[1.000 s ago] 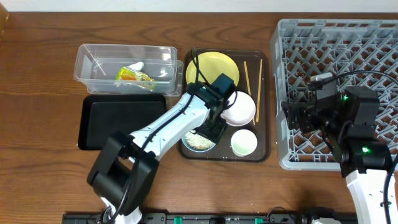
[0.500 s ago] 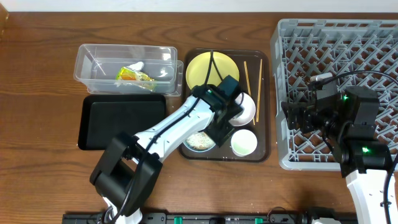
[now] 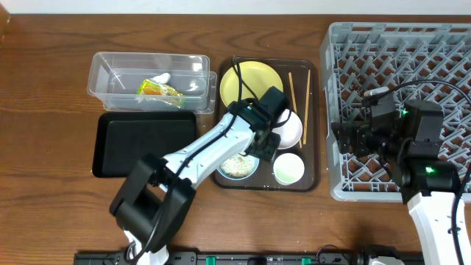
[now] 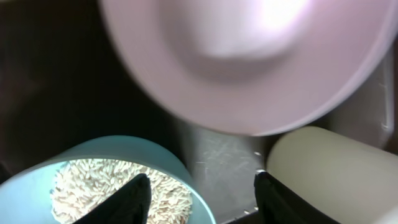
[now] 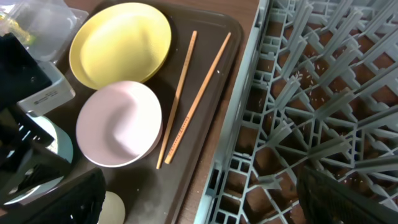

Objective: Sort waste into correct bins and load items into the dishwasher rack
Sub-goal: 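Grasp the light-blue bowl of rice with the left gripper, then tip the blue bowl over the black tray, pouring out the rice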

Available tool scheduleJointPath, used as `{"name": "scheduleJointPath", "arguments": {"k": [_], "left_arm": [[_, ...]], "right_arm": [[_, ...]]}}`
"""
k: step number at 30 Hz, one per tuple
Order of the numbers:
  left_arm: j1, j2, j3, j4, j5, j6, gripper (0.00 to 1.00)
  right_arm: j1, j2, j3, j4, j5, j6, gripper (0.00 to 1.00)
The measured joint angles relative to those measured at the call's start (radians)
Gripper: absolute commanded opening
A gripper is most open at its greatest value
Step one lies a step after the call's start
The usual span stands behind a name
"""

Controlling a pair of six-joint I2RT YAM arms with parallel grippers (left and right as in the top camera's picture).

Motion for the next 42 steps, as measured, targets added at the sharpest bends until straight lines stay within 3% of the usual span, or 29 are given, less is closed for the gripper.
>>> {"name": "scheduleJointPath", "arguments": {"k": [6,12,18,27,33,42], "left_arm": [[0.000,0.021,0.000,-0.018,-0.021,-0.101,0.34],[0.000,0.039,0.000,-0.023,-0.027,-0.153,0.26],[0.000,0.047,-0.003,-0.026,-0.028,-0.175,0.06],[0.000,0.047,-0.002,-0.034,-0.039,-0.178,0.06],[0.015,0.034,0.050,-0.159,-0.046,-0.177,0.06],[0.153,-0.159,0.097,-0.279,0.051,-0.132,0.06]], "right_arm": [[0.000,0.006,0.000,-0.001,0.000,0.000,0.96],[0.000,0.006,0.000,-0.001,0.000,0.000,0.96],[0.000,0.006,0.000,-0.001,0.000,0.000,0.96],[0.000,0.007,0.000,-0.002,0.000,0.000,0.96],[0.000,0.007,0.000,-0.001,0.000,0.000,0.96],[0.000,0.007,0.000,-0.001,0.000,0.000,0.96]]}}
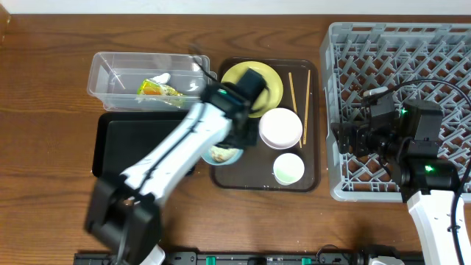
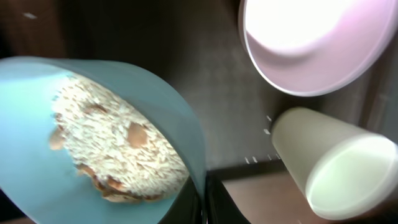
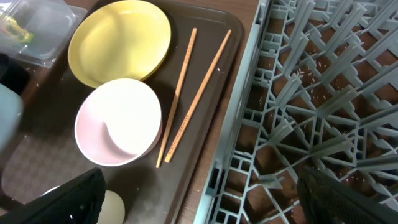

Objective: Sort waste into correct bins and load items into the dishwasher rack
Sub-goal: 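Tip the blue bowl over the black tray, pouring out the rice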

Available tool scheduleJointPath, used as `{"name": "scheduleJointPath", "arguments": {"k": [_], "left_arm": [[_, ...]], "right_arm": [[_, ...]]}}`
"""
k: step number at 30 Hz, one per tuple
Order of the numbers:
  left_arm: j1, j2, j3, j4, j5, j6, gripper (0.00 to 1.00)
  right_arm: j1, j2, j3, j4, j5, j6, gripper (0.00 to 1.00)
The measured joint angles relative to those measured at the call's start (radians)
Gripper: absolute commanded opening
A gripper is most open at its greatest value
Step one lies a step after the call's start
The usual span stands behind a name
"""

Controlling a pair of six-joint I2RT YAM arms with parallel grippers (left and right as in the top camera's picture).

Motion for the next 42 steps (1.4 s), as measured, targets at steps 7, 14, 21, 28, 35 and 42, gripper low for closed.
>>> {"name": "scheduleJointPath", "arguments": {"k": [7,14,21,28,35,42], "left_arm": [[0.257,-0.040,0.002,-0.065,0.148,0.151,0.06],[0.563,-0.040,-0.060,-0.053,0.370,0.363,0.06],[0.828,-0.032,-0.134,-0.053,0.682,0.560,0.06],[1.019,-0.016,-0.219,-0.054,0.992,0.671,0.06],[1.134,-0.016,-0.260,-0.058,1.155,0.694,0.06],[1.156,-0.016,-0.260,-0.090,1.284,0.698,0.06]], "right_arm": [[0.000,0.000,0.000,0.000,0.000,0.000,0.96],[0.000,0.000,0.000,0.000,0.000,0.000,0.96],[0.000,0.000,0.000,0.000,0.000,0.000,0.96],[0.000,0.000,0.000,-0.002,0.000,0.000,0.96],[0.000,0.000,0.000,-0.004,0.000,0.000,0.97],[0.000,0.000,0.000,-0.005,0.000,0.000,0.97]]}}
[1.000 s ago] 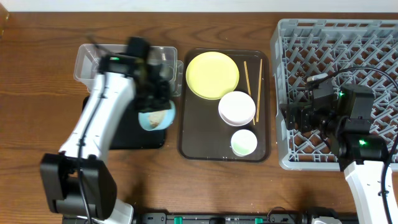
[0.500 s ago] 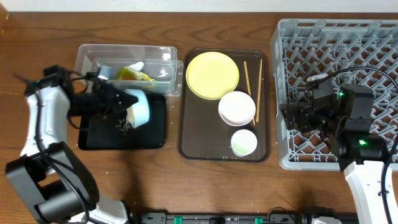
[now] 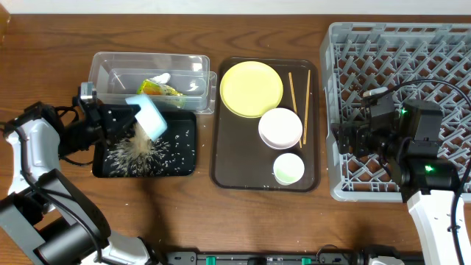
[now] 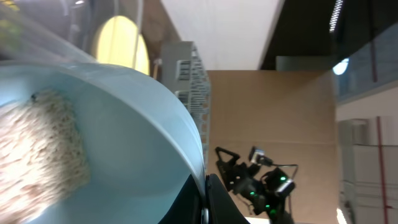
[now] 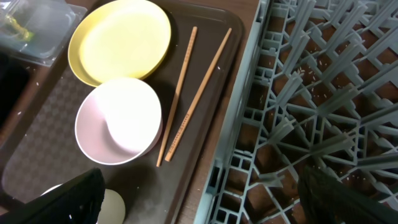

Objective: Sort waste into correct bins and load items into the dishwasher rack
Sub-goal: 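Tip the blue bowl over the black tray, pouring out the rice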

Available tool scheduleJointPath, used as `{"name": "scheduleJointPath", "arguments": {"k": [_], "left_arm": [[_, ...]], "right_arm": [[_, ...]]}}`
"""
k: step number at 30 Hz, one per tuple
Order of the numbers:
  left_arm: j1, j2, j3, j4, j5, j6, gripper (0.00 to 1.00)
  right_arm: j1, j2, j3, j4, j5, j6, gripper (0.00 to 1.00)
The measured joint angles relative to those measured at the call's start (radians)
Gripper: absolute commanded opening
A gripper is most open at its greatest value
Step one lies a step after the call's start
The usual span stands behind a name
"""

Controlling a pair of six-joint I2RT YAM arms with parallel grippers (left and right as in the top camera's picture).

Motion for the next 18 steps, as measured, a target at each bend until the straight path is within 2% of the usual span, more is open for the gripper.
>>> {"name": "scheduleJointPath", "arguments": {"k": [18], "left_arm": [[0.004,0.000,0.000,-0.008,0.048,-0.056,0.06]], "right_arm": [[0.000,0.000,0.000,-0.006,0.000,0.000,0.96]]}}
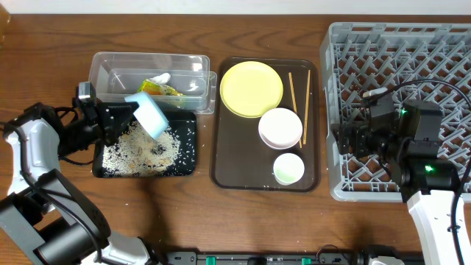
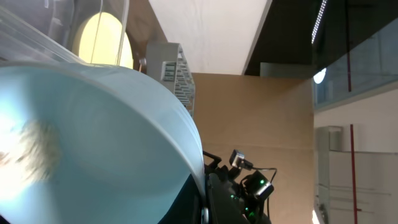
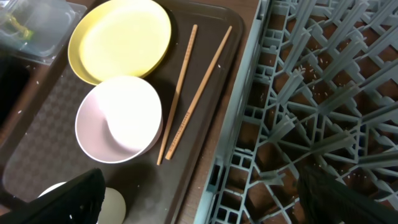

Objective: Sort waste into correct bins and load items into the dishwasher rack
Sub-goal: 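Tip the blue bowl over the black tray, pouring out the rice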

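Note:
My left gripper [image 1: 131,115] is shut on the rim of a teal bowl [image 1: 149,115], held tipped on its side over the black tray [image 1: 187,166]. Rice [image 1: 143,149] lies scattered in that tray. In the left wrist view the bowl [image 2: 93,143] fills the frame and looks almost empty, with the left gripper [image 2: 204,205] pinching its edge. My right gripper [image 1: 346,140] hangs open over the left edge of the grey dishwasher rack [image 1: 412,44], with nothing between its fingers [image 3: 62,199].
A clear bin [image 1: 110,66] behind the black tray holds a yellow wrapper [image 1: 158,89]. The brown tray [image 1: 229,165] carries a yellow plate [image 1: 252,88], a pink bowl [image 1: 280,128], a pale cup [image 1: 288,169] and two chopsticks [image 1: 291,92].
Rice was falling from the tipped bowl then; now it lies spread in the black tray and the bowl looks nearly empty. The bowl and both grippers stay about where they were.
My left gripper stood open at the rim of the rice-filled teal bowl on the brown tray. Then it was shut on the bowl at that tray's left side. Later the bowl was tipped over the black tray, and the rice now lies there. The right arm stayed still.

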Available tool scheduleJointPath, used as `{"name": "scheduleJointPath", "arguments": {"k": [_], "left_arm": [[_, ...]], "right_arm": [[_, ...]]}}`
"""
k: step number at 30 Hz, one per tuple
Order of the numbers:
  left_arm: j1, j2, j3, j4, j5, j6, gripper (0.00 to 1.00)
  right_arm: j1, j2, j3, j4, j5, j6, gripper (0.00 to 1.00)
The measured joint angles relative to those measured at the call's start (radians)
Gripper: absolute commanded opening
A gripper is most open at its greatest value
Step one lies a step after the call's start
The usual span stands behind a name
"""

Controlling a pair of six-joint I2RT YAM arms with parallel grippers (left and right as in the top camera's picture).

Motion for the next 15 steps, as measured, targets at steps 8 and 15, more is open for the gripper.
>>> {"name": "scheduleJointPath", "arguments": {"k": [8,15], "left_arm": [[0.010,0.000,0.000,-0.008,-0.028,-0.029,0.06],[0.009,0.001,0.000,-0.016,-0.048,-0.043,0.06]], "right_arm": [[0.000,0.000,0.000,-0.001,0.000,0.000,0.96],[0.000,0.000,0.000,-0.001,0.000,0.000,0.96]]}}
